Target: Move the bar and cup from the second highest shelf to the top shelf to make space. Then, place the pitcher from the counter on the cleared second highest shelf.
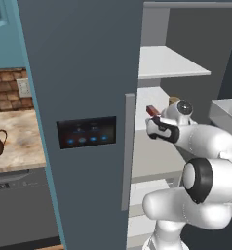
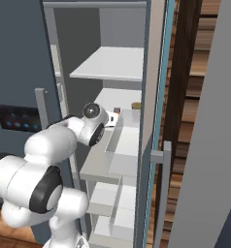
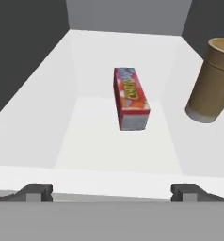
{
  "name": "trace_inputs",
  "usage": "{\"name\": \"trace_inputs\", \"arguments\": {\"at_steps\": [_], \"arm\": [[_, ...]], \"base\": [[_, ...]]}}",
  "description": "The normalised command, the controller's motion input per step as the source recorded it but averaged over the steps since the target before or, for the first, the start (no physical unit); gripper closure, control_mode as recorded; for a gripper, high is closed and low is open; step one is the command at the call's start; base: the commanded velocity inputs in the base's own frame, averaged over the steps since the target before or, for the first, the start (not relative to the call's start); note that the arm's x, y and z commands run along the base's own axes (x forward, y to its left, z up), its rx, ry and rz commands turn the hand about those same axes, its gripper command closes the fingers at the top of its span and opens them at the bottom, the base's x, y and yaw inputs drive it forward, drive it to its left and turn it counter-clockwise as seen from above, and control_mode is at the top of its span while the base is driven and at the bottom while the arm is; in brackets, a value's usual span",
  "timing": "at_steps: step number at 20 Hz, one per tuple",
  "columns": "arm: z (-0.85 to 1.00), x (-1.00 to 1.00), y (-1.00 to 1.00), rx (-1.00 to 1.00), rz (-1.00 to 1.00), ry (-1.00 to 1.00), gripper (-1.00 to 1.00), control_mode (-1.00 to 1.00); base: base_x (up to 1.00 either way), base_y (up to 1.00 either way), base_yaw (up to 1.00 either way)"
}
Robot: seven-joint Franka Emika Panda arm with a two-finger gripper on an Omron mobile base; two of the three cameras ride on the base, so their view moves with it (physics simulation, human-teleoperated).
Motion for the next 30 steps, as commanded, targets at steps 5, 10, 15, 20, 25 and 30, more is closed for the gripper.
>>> {"name": "trace_inputs", "arguments": {"at_steps": [5,10,15,20,25,30], "arm": [[0.00,0.31,-0.01,0.07,0.00,0.00,-1.00,-1.00],[0.00,0.26,-0.01,0.02,0.00,0.00,-1.00,-1.00],[0.00,0.25,-0.09,0.01,0.00,0.00,-1.00,-1.00],[-0.01,0.26,-0.14,0.02,0.00,0.00,-1.00,-1.00],[-0.14,0.25,-0.08,0.00,0.00,0.00,-1.00,-1.00],[-0.26,0.24,-0.02,0.00,0.00,0.00,-1.00,-1.00]], "base": [[0.00,0.00,0.00],[0.00,0.00,0.00],[0.00,0.00,0.00],[0.00,0.00,0.00],[0.00,0.00,0.00],[0.00,0.00,0.00]]}}
